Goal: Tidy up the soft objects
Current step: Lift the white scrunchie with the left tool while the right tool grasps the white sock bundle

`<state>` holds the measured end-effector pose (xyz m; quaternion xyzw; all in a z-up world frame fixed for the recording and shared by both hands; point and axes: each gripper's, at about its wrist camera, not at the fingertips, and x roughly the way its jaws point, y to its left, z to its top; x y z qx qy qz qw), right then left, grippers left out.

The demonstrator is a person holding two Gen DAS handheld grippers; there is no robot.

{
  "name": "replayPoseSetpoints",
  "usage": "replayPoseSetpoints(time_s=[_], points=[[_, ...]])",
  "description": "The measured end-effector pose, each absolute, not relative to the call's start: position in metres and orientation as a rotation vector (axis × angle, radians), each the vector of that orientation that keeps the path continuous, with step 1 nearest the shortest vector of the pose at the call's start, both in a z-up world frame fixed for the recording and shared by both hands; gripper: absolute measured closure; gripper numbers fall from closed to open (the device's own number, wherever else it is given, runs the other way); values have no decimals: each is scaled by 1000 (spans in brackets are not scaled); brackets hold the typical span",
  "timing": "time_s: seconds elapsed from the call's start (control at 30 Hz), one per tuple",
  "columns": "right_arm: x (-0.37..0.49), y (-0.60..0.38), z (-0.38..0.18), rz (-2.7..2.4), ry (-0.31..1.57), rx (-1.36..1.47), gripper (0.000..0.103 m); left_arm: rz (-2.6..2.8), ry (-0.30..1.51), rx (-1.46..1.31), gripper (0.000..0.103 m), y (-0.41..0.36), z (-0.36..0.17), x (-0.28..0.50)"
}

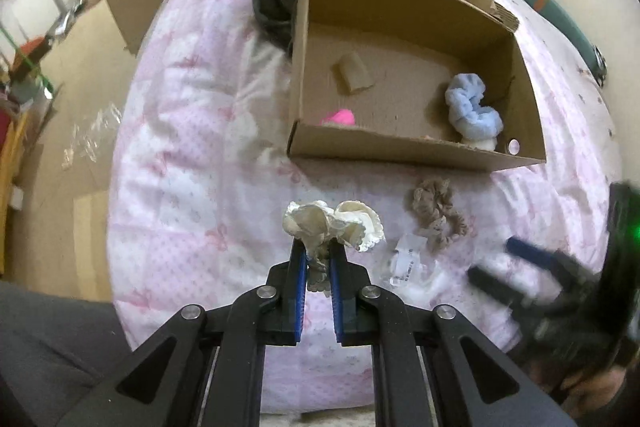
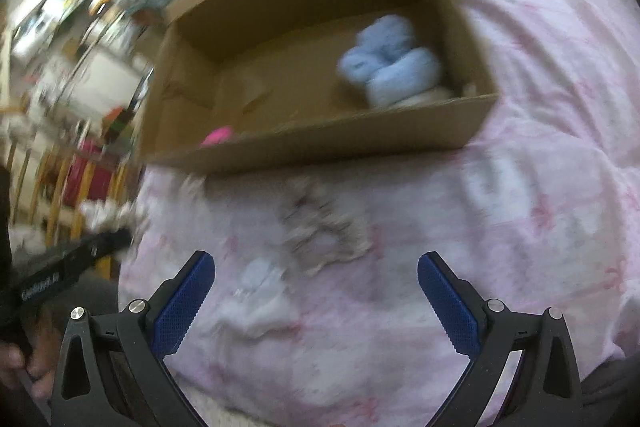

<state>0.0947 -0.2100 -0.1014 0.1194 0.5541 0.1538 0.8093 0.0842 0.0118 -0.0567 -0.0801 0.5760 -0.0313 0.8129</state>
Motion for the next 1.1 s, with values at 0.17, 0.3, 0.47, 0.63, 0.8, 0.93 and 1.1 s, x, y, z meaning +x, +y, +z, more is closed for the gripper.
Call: replayPoseSetpoints(time_s=[0.17,0.3,0.47,0.63,0.8,0.93,1.1], points=[[83,-165,-110,492,1237,135,0,-54,1200,-159,93,6,-55,87],[75,-138,-118,560,1260,40,0,-44,1185,-141,93,2,-55,88],[76,-127,-131,556,1289,6,0,-37,1194,-143,93,2,-58,91],[78,-123,-129,559,1277,5,22,-29,1198,-138,93,1,-60,91],[79,-127,-130,568,1281,-19,47,-23,1204,-142,93,3,-62,92],[75,-123,-129,576,1270,-50,79,-17,1208,-148,93,5,-63,91],[70,-124,-117,597,1228,-52,94,-18,1206,-156,93,6,-62,91]])
